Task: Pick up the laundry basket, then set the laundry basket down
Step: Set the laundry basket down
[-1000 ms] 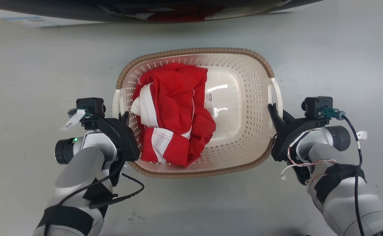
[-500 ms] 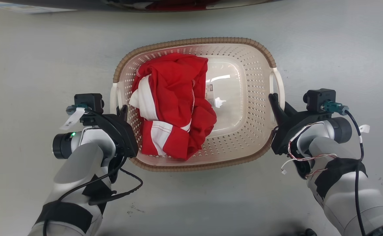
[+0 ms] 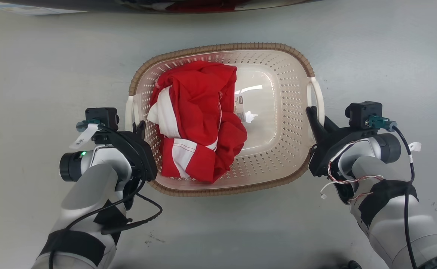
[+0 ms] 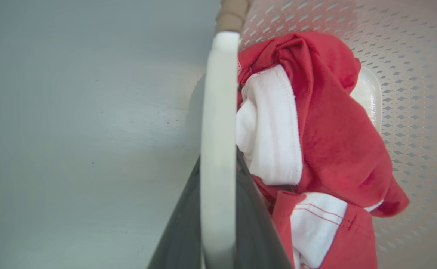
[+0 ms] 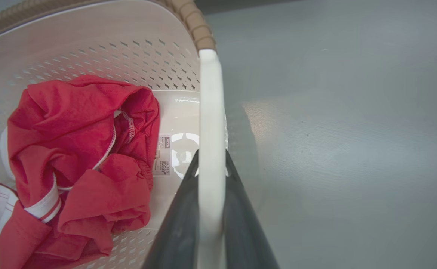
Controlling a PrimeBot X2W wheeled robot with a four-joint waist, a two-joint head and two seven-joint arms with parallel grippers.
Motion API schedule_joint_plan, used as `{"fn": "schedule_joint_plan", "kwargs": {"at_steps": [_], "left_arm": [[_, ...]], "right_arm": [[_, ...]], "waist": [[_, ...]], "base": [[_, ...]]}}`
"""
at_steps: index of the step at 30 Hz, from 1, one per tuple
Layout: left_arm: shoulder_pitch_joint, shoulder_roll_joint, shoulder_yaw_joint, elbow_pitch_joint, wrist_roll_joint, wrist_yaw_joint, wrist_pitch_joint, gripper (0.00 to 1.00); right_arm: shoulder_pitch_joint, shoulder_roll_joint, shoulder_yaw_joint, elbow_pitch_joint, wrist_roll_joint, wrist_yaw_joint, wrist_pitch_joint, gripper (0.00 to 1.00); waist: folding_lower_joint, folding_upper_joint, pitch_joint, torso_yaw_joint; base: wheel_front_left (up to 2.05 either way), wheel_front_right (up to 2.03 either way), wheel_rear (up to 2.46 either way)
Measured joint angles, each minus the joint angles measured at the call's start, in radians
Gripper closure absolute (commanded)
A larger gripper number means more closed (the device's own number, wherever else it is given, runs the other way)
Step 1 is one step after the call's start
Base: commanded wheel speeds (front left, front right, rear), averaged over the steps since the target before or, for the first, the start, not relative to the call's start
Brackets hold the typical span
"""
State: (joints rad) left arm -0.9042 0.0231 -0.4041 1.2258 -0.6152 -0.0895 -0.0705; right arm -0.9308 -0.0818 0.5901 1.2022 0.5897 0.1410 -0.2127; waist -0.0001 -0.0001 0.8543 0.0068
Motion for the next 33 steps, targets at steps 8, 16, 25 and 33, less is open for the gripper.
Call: {"fn": "schedule_joint_plan", "kwargs": {"at_steps": [8, 16, 25, 33], "left_arm": [[-0.006, 0.003, -0.014, 0.007, -0.015, -0.008, 0.014, 0.0], [-0.005, 0.003, -0.022, 0.009, -0.017, -0.008, -0.012, 0.0], [0.033, 0.004, -0.026, 0.009, -0.019, -0.009, -0.101, 0.0], [0.069, 0.005, -0.034, -0.006, -0.012, -0.009, -0.162, 0.0]], "right_arm": [[0.0, -0.008, 0.006, 0.004, 0.017, -0.009, 0.0, 0.0], [0.001, -0.014, 0.006, 0.002, 0.037, -0.009, -0.006, 0.0], [0.052, -0.029, 0.009, -0.02, 0.046, -0.009, -0.027, 0.0], [0.109, -0.037, 0.007, -0.061, 0.053, -0.009, -0.036, 0.0]], "waist": [[0.0003, 0.0003, -0.011, 0.002], [0.0002, 0.0003, -0.043, 0.006], [0.0002, 0.0003, -0.12, 0.007], [0.0, 0.0002, -0.223, 0.005]], "base": [[0.0, 0.0, 0.0], [0.0, 0.0, 0.0], [0.0, 0.0, 0.0], [0.0, 0.0, 0.0]]}}
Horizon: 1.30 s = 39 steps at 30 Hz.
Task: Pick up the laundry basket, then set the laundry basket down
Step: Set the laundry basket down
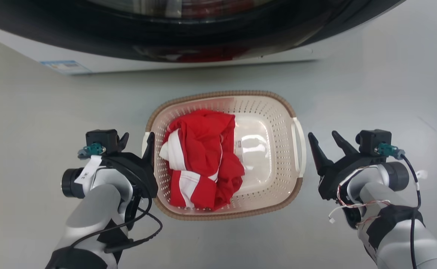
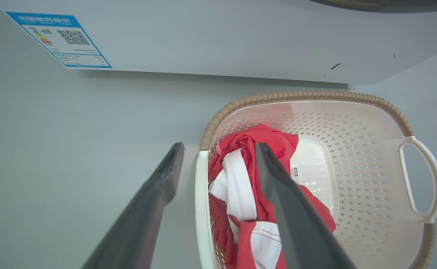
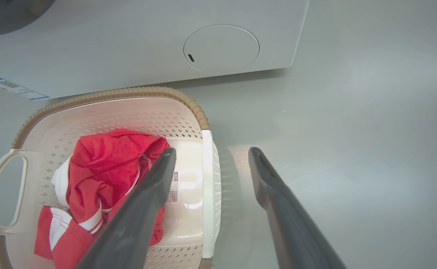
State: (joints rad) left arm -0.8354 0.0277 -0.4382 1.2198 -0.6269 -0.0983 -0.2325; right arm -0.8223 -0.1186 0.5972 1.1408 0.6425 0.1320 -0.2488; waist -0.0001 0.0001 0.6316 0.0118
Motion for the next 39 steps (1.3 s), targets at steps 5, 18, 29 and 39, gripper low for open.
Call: {"fn": "schedule_joint_plan", "kwargs": {"at_steps": [5, 18, 29, 39], "left_arm": [[0.037, 0.0, -0.005, -0.019, 0.009, 0.0, -0.012, 0.0], [0.168, 0.027, 0.007, -0.169, 0.036, 0.029, -0.017, 0.0], [0.305, 0.073, 0.041, -0.384, 0.088, 0.087, -0.017, 0.0], [0.461, 0.109, 0.065, -0.646, 0.148, 0.144, -0.017, 0.0]], "right_arm": [[0.045, -0.01, -0.013, -0.035, 0.001, 0.0, 0.0, 0.0], [0.184, -0.055, -0.105, -0.214, -0.011, -0.045, -0.001, 0.0], [0.319, -0.078, -0.161, -0.431, -0.079, -0.117, -0.001, 0.0], [0.464, -0.104, -0.21, -0.659, -0.154, -0.196, -0.001, 0.0]], "waist": [[-0.0001, 0.0, -0.071, -0.003], [-0.0002, -0.0001, -0.266, -0.01], [-0.0001, -0.0001, -0.39, -0.011], [-0.0001, -0.0002, -0.472, -0.015]], "base": [[0.0, 0.0, 0.0], [0.0, 0.0, 0.0], [0.0, 0.0, 0.0], [0.0, 0.0, 0.0]]}}
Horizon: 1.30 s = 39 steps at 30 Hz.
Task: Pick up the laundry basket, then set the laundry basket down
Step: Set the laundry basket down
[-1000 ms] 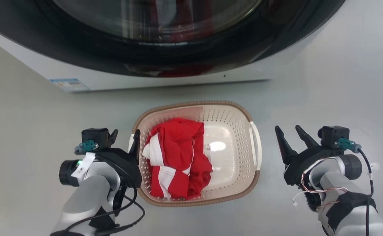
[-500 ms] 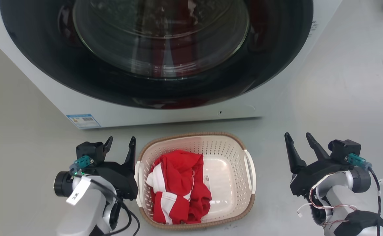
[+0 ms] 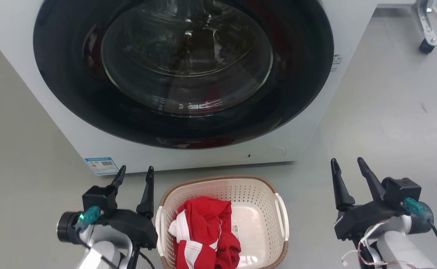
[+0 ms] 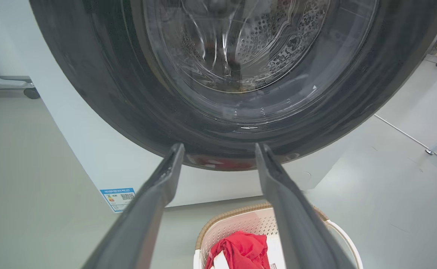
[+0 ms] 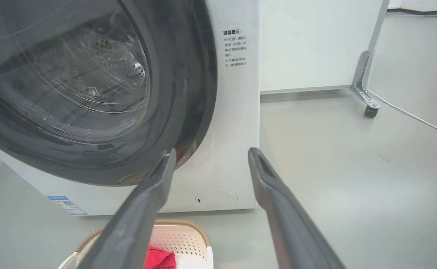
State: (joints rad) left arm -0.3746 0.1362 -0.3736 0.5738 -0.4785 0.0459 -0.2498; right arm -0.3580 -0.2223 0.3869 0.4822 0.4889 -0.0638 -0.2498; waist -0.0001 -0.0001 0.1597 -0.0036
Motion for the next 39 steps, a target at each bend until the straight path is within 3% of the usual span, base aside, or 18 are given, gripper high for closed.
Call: {"fn": "schedule_joint_plan", "kwargs": {"at_steps": [17, 39], "left_arm": [[0.263, 0.047, 0.019, -0.33, 0.059, 0.051, -0.003, 0.0], [0.413, 0.053, 0.057, -0.463, 0.067, 0.07, 0.021, 0.0]], "right_arm": [[0.218, -0.013, -0.061, -0.263, -0.069, -0.041, -0.004, 0.0], [0.385, 0.003, -0.121, -0.368, -0.125, -0.059, -0.004, 0.0]], "waist": [[0.0, 0.0, -0.11, -0.002], [0.0001, 0.0001, -0.158, 0.004]], "base": [[0.0, 0.0, 0.0], [0.0, 0.0, 0.0]]}}
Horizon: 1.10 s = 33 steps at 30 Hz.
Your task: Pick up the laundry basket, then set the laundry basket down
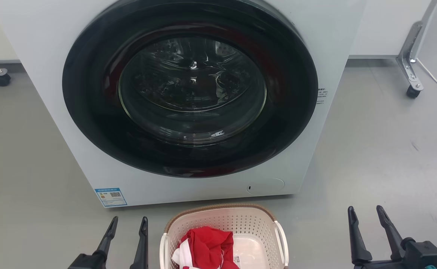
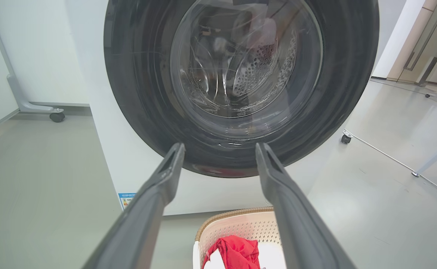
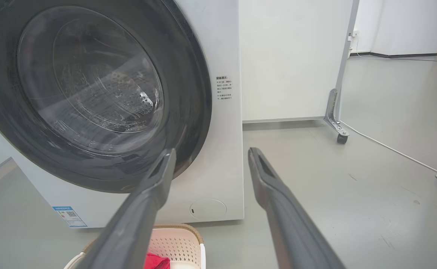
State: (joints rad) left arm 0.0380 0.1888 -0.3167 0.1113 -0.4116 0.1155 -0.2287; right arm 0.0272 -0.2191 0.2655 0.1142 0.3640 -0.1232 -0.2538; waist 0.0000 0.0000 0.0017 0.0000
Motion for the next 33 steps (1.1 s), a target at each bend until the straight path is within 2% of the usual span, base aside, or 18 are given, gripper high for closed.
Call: {"fn": "schedule_joint_plan", "kwargs": {"at_steps": [33], "left_arm": [[0.033, -0.029, 0.047, -0.065, 0.054, 0.009, 0.104, 0.0]], "right_arm": [[0.026, 0.027, -0.042, -0.035, -0.056, -0.001, 0.0, 0.0]], "waist": [[0.0, 0.0, 0.017, -0.001]], "base": [[0.0, 0.0, 0.0]]}}
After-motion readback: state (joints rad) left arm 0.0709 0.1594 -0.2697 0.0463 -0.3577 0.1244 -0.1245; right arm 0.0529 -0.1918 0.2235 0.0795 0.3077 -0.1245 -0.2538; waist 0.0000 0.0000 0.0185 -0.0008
